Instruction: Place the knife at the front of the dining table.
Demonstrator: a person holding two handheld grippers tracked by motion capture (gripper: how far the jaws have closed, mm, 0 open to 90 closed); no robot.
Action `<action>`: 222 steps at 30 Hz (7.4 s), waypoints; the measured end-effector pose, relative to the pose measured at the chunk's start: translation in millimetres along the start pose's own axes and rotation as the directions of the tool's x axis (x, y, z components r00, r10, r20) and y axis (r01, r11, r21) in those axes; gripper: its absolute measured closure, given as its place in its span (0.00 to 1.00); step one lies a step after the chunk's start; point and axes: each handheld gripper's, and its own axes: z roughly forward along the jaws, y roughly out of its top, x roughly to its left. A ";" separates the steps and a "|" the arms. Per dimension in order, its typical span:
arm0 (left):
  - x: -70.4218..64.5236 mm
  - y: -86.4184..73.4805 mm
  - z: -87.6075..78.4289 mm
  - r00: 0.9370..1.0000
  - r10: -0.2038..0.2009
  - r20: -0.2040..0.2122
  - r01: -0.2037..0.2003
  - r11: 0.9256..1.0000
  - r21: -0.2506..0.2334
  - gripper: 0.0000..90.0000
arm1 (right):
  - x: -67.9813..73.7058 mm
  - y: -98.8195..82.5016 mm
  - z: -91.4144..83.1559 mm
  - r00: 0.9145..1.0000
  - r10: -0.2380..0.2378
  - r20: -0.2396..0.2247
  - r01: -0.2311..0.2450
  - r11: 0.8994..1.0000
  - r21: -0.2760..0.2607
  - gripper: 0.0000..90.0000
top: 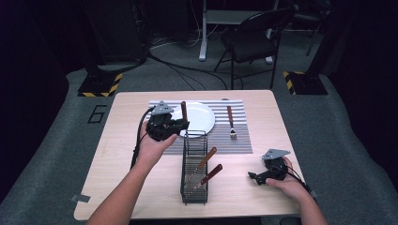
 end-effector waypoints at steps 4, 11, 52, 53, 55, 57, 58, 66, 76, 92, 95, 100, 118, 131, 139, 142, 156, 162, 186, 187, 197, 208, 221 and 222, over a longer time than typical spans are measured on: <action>-0.6 7.0 -6.4 1.000 0.007 0.000 -0.007 1.000 -0.011 0.86 | 0.0 0.0 0.0 1.000 0.001 0.000 -0.001 1.000 0.000 0.00; -1.7 18.6 -19.0 1.000 0.016 -0.006 -0.016 1.000 -0.027 0.86 | 0.0 0.0 0.0 1.000 0.000 0.000 0.000 1.000 0.000 0.00; 71.1 2.8 -46.6 0.977 -0.120 -0.175 0.111 0.992 -0.064 0.87 | 0.1 0.0 0.0 1.000 0.001 0.000 -0.001 1.000 0.000 0.00; 72.9 1.1 -46.2 0.974 -0.133 -0.181 0.122 0.990 -0.069 0.87 | 0.0 0.0 0.0 1.000 0.000 0.000 0.000 1.000 0.000 0.00; 77.4 -2.7 -45.4 0.971 -0.142 -0.192 0.131 0.989 -0.069 0.89 | 0.1 0.1 0.0 1.000 0.002 0.000 -0.002 1.000 0.000 0.00; 81.9 -7.1 -44.4 0.967 -0.156 -0.202 0.147 0.987 -0.062 0.89 | 0.1 0.0 0.0 1.000 0.001 0.000 -0.001 1.000 0.000 0.00; 84.1 -9.3 -43.9 0.966 -0.160 -0.205 0.151 0.987 -0.061 0.89 | 0.1 0.0 0.0 1.000 0.001 0.000 -0.001 1.000 0.000 0.00; 93.2 -24.3 -39.6 0.951 -0.174 -0.256 0.164 0.985 -0.060 0.90 | 0.1 0.0 0.0 1.000 0.000 0.000 0.000 1.000 0.000 0.00; 105.7 -47.7 -29.0 0.934 -0.197 -0.299 0.201 0.979 -0.017 0.90 | 0.1 0.0 0.0 1.000 0.001 0.000 -0.001 1.000 0.000 0.00; 113.9 -67.2 -13.2 0.926 -0.212 -0.313 0.240 0.969 0.054 0.90 | 0.1 0.1 0.0 1.000 0.001 0.000 -0.001 1.000 0.001 0.00; 116.0 -68.6 -6.5 0.924 -0.218 -0.313 0.252 0.965 0.072 0.90 | 0.1 0.0 0.0 1.000 0.001 0.000 -0.001 1.000 0.000 0.00; 122.0 -69.3 5.3 0.922 -0.225 -0.315 0.264 0.961 0.086 0.90 | 0.0 0.0 0.1 1.000 0.001 -0.002 -0.001 1.000 0.000 0.00; 153.7 -80.8 36.7 0.872 -0.382 -0.305 0.393 0.919 -0.027 0.89 | 0.0 0.1 0.0 1.000 0.004 -0.003 -0.004 1.000 -0.001 0.00; 167.5 -81.5 59.2 0.844 -0.438 -0.308 0.457 0.889 -0.011 0.89 | -0.1 0.0 0.0 1.000 0.002 -0.003 -0.002 1.000 0.000 0.00; 177.4 -90.0 72.3 0.818 -0.485 -0.310 0.505 0.863 -0.019 0.90 | -0.4 0.0 0.0 1.000 -0.002 -0.005 0.002 1.000 -0.001 0.00; 180.6 -93.1 76.3 0.807 -0.502 -0.312 0.521 0.853 -0.027 0.90 | -0.3 0.0 0.0 1.000 -0.001 -0.005 0.001 1.000 -0.001 0.00; 191.3 -110.9 95.4 0.749 -0.564 -0.348 0.598 0.801 -0.011 0.90 | -0.3 0.0 0.0 1.000 0.000 -0.006 0.000 1.000 -0.001 0.00; 192.3 -113.7 101.8 0.725 -0.594 -0.348 0.624 0.781 -0.035 0.90 | -0.5 0.1 -0.1 1.000 -0.002 -0.007 0.002 1.000 0.001 0.00; 197.7 -120.1 105.3 0.702 -0.630 -0.332 0.643 0.761 -0.083 0.83 | -0.6 0.1 0.1 1.000 -0.002 -0.009 0.002 1.000 0.000 0.00; 197.9 -119.9 103.8 0.700 -0.631 -0.334 0.648 0.758 -0.074 0.83 | -0.4 0.1 0.1 1.000 0.000 -0.007 0.000 1.000 -0.002 0.00; 200.1 -119.4 97.7 0.709 -0.612 -0.350 0.633 0.772 -0.068 0.84 | -0.6 0.1 0.1 1.000 -0.002 -0.008 0.002 1.000 -0.001 0.00; 197.4 -115.4 86.6 0.732 -0.568 -0.378 0.595 0.802 -0.053 0.81 | -0.5 0.0 0.0 1.000 -0.002 -0.009 0.002 1.000 0.000 0.00; 193.7 -115.8 60.3 0.756 -0.538 -0.374 0.555 0.829 -0.071 0.78 | -0.6 0.1 0.0 1.000 -0.002 -0.009 0.002 1.000 0.000 0.00; 193.0 -115.2 57.8 0.761 -0.533 -0.368 0.551 0.832 -0.065 0.78 | -0.5 0.1 0.0 1.000 -0.001 -0.008 0.001 1.000 0.000 0.00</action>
